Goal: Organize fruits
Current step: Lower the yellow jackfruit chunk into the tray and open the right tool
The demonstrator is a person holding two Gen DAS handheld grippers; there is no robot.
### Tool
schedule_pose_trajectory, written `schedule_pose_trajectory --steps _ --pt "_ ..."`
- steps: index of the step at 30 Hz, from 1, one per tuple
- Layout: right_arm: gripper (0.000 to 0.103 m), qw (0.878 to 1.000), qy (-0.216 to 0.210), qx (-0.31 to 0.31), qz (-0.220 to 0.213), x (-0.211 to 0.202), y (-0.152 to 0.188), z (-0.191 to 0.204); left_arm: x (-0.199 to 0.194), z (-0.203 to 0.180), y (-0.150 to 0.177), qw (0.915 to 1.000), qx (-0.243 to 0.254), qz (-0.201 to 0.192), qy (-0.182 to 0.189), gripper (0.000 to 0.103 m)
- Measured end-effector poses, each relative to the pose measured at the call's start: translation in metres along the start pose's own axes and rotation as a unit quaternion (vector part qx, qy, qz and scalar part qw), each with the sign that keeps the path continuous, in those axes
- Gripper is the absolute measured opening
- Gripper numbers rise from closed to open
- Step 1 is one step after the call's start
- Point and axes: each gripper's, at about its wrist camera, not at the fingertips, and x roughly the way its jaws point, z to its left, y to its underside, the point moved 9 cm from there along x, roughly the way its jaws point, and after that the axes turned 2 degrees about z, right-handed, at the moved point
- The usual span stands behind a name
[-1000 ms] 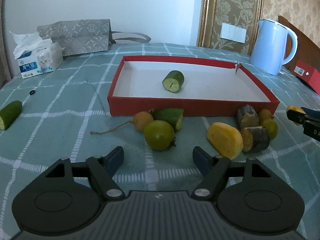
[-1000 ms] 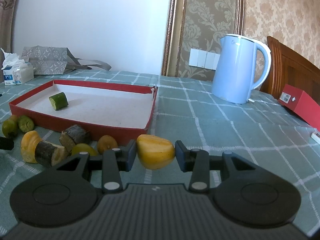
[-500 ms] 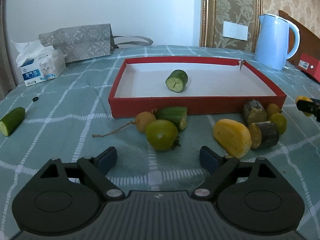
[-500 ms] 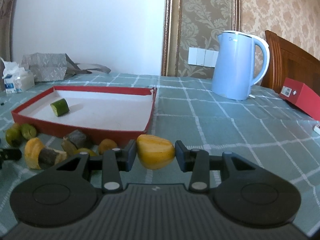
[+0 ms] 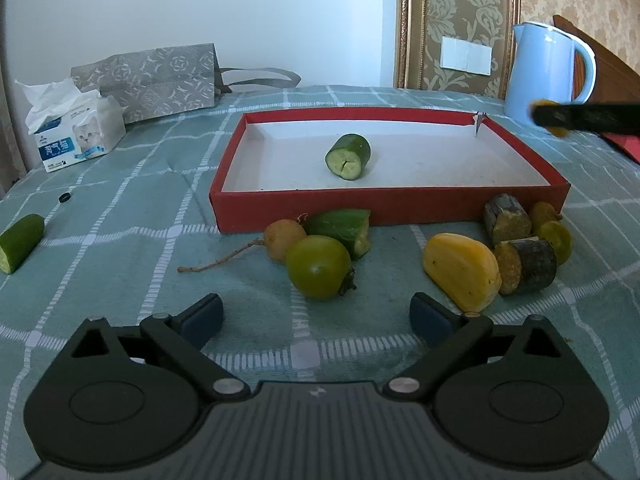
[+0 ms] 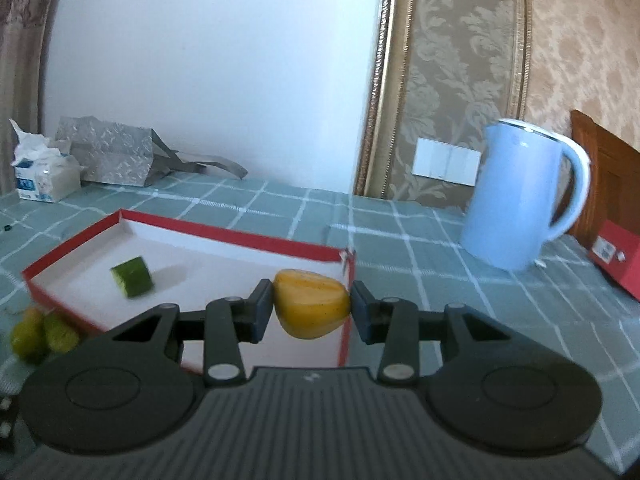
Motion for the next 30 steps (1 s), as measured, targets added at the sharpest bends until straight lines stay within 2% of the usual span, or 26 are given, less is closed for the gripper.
schedule_pose_trajectory --steps 4,6,10,12,13,14,17,19,21,22,26,28,30 --pt "0.039 0.999 -0.007 0.007 0.035 0.042 -0.006 0.006 0.000 0.000 0.000 1.0000 0.000 0.000 0.000 0.101" --pt "0.039 0.998 -0.013 0.005 0.069 0.061 0.001 0.010 0.000 0.000 0.000 1.0000 0.001 0.001 0.001 0.102" --pt "0.041 0.994 -0.018 0.023 0.107 0.082 0.019 0.009 0.000 -0.001 0.000 1.0000 0.002 0.001 0.001 0.102" --pt "0.061 0.994 -0.010 0.026 0.101 0.080 0.019 0.006 0.000 -0.001 0.000 1.0000 0.002 0.001 0.001 0.103" --pt "0.067 0.995 -0.006 0.027 0.094 0.078 0.017 0.005 0.000 -0.001 0.000 1.0000 0.002 0.001 0.001 0.103" --pt "0.070 0.996 -0.004 0.029 0.086 0.075 0.016 0.004 0.000 -0.001 0.001 1.0000 0.002 0.001 0.001 0.103" --pt "0.071 0.997 -0.006 0.037 0.067 0.056 0.010 -0.001 0.000 -0.001 0.000 1.0000 0.002 0.001 0.002 0.103" --pt "0.075 0.998 -0.003 0.044 0.050 0.036 0.006 -0.008 0.000 -0.001 0.000 1.0000 0.001 0.001 0.003 0.103" --pt "0.098 0.997 0.009 0.062 0.034 0.017 0.006 -0.016 0.000 0.000 0.000 1.0000 0.001 0.001 0.005 0.103" --pt "0.102 0.997 0.017 0.075 0.024 0.004 0.010 -0.021 0.000 -0.001 0.000 1.0000 0.003 0.001 0.006 0.103" --pt "0.103 0.996 0.038 0.084 -0.019 -0.029 0.026 -0.032 -0.002 0.004 0.001 0.9999 -0.009 -0.003 0.004 0.103" --pt "0.103 0.995 0.047 0.087 -0.018 -0.036 0.036 -0.036 -0.004 0.007 0.000 0.9997 -0.020 -0.005 0.008 0.103" --pt "0.103 0.995 0.036 0.096 -0.012 -0.038 0.044 -0.036 -0.004 0.010 0.000 0.9995 -0.029 -0.007 0.008 0.103"
